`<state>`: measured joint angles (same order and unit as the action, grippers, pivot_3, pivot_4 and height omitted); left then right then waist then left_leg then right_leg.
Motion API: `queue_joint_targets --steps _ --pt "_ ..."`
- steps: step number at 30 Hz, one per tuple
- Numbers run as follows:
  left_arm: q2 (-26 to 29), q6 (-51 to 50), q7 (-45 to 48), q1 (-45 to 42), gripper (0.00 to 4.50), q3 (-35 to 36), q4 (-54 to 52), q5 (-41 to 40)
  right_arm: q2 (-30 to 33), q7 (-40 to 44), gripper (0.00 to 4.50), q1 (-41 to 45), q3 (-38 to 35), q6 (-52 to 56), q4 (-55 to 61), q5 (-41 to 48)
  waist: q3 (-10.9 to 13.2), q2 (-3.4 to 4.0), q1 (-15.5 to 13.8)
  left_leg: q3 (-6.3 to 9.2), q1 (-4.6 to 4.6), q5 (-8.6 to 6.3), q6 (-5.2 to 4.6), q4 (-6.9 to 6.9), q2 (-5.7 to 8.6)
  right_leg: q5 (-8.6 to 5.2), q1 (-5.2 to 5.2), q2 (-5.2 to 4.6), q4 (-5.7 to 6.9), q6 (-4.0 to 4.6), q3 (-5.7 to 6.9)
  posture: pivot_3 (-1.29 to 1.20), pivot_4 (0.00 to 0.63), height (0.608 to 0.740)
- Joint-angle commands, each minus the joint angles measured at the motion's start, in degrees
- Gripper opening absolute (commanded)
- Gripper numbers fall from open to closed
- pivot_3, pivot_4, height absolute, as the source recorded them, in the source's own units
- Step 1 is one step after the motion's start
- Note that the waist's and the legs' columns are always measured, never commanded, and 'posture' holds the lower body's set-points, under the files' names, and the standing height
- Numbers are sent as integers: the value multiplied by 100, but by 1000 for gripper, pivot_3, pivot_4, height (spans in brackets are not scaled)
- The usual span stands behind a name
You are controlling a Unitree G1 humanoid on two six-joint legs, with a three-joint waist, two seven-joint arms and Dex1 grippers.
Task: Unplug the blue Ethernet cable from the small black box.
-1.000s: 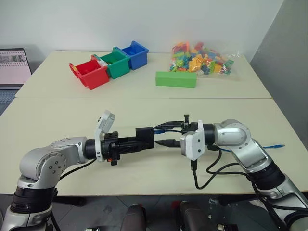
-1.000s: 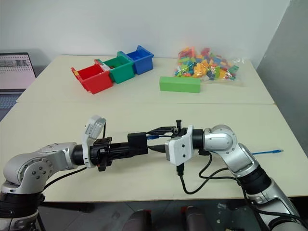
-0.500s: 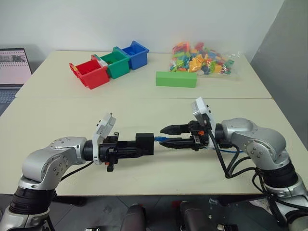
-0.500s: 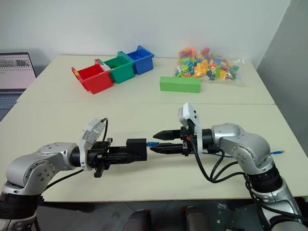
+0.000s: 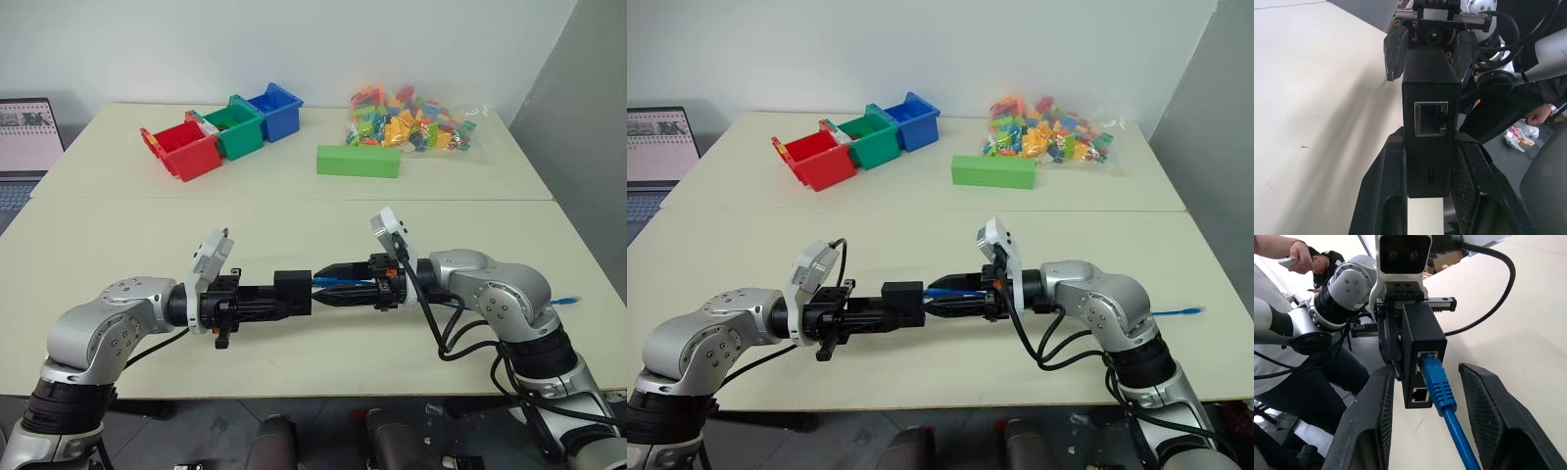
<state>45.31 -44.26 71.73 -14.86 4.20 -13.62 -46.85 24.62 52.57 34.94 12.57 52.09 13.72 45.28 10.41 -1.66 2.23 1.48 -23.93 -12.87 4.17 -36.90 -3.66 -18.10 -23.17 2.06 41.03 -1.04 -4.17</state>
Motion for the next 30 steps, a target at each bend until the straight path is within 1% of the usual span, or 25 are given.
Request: queue_joint_targets --steps 1,9,11,12,18,19,27,30 --pt "-20 131 51 22 788 9 -66 14 -9 83 2176 99 -136 29 76 85 0 0 2 0 0 0 0 0 0 0 0 0 0 0 0 0 150 740" --pt "-55 206 38 60 788 30 -59 58 58 207 2176 126 -65 24 69 -26 0 0 11 -1 0 0 0 1 0 0 0 0 -1 0 -1 0 150 740" --pt "-59 218 40 75 788 41 -62 62 60 237 1809 131 -53 20 69 -44 0 0 12 0 0 0 0 1 0 0 0 0 -1 0 0 0 150 740" --pt "-60 223 42 81 788 44 -64 64 57 244 1706 134 -52 23 67 -49 0 0 12 0 0 0 0 1 0 0 0 0 -1 0 0 0 150 740" --pt "-36 296 91 145 788 12 -91 115 29 311 220 163 -55 68 62 -73 0 0 14 0 0 0 0 1 0 0 0 0 -1 0 0 0 150 740" --pt "-32 303 97 150 788 6 -91 117 31 326 47 169 -50 70 62 -84 0 0 14 0 0 0 0 1 0 0 0 0 -1 0 -1 0 150 740" --pt "-4 335 221 165 787 -32 -106 109 69 439 37 205 4 108 55 -129 0 1 16 0 0 0 0 1 0 0 0 0 -1 0 0 0 150 740" --pt "37 344 306 206 787 38 -69 80 194 537 37 194 15 76 -58 -220 0 0 16 0 0 0 0 1 0 0 0 0 -1 0 0 0 150 740"
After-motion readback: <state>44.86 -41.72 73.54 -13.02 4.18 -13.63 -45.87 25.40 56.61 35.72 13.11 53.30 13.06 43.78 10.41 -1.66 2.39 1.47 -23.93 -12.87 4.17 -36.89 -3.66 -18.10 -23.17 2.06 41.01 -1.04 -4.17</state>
